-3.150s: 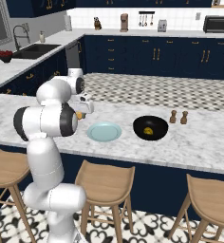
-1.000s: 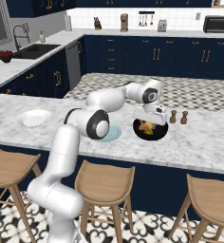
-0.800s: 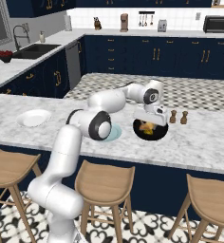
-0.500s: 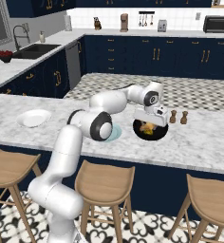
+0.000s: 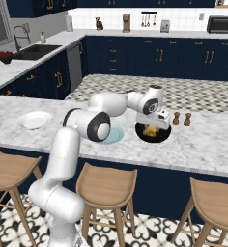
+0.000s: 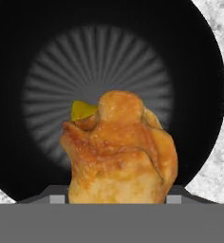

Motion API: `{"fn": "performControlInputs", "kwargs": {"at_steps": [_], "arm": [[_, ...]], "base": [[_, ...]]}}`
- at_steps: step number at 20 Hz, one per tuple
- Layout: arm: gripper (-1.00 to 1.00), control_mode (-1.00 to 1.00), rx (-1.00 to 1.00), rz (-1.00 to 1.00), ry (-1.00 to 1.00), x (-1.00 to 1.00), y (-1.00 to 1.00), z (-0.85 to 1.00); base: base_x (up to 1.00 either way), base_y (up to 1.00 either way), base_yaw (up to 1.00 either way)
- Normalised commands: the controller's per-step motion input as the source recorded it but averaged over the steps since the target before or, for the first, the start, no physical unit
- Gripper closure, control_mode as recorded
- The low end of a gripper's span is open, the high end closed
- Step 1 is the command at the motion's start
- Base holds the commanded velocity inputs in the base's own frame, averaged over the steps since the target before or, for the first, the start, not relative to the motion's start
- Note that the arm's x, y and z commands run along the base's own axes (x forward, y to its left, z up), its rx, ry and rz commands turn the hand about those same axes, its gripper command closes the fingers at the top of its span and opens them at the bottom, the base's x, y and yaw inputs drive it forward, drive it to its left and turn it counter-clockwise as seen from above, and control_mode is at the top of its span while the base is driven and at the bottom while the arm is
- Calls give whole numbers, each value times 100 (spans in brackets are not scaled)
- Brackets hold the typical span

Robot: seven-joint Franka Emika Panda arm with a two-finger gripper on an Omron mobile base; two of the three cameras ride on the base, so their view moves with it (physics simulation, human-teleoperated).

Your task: Pick the chicken drumstick and lemon from their plates and place them in the bowl. Then put the bowl in the fridge.

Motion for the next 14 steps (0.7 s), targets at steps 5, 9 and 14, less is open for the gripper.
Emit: {"fn": "performControlInputs", "kwargs": {"at_steps": [5, 9, 14], "arm": [[100, -100, -3, 0, -10, 1, 0, -9], [100, -100, 0, 0, -2, 8, -3, 0], [100, -100, 0, 0, 0, 23, -9, 6]], "base": [[0, 0, 0], [0, 0, 0], [0, 0, 0]]}}
